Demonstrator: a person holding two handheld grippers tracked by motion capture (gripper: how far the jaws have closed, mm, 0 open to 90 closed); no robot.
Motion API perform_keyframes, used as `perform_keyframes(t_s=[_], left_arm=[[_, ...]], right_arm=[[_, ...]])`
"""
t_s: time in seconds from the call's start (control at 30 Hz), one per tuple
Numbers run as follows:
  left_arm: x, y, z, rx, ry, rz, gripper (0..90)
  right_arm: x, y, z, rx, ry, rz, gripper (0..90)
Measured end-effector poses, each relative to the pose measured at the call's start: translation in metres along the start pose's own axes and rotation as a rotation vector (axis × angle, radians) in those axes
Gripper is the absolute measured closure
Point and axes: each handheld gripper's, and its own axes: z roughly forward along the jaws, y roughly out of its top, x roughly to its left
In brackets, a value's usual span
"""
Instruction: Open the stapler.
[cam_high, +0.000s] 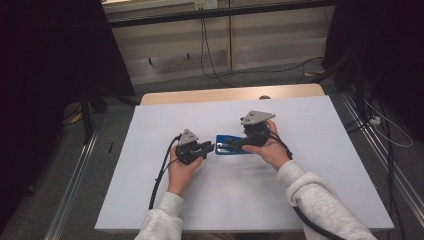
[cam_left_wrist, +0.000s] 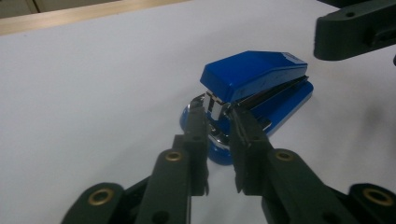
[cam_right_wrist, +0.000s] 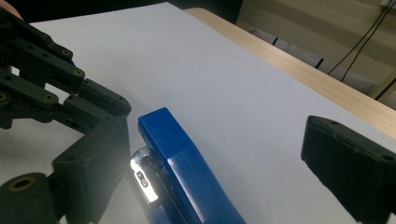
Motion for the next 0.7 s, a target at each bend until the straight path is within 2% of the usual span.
perform_keyframes(t_s=[0.1,0.2,0.27,0.37,0.63,0.7], left_arm=[[-0.001,0.0,0.003,0.013,-0.005,0.004,84.2],[-0.002,-0.001,0.007,0.008,-0.022,-0.013,87.1],[-0.002,-0.002,0.01,0.022,-0.021,-0.021,88.8],[-0.001,-0.001,0.01,0.022,-0.023,-0.022,90.0],[-0.002,-0.001,0.011,0.038,-0.026,-0.029,90.0],[-0.003,-0.002,0.012,0.045,-0.027,-0.027,90.0]], right_arm=[[-0.001,0.0,0.004,0.009,0.019,-0.003,12.3],[-0.003,-0.001,0.009,0.017,0.044,-0.002,18.1],[-0.003,-0.001,0.013,0.028,0.064,-0.007,23.1],[0.0,0.0,0.018,0.048,0.09,-0.033,26.0],[0.004,0.003,0.027,0.076,0.114,-0.078,35.7],[0.005,0.0,0.029,0.093,0.139,-0.109,41.3]])
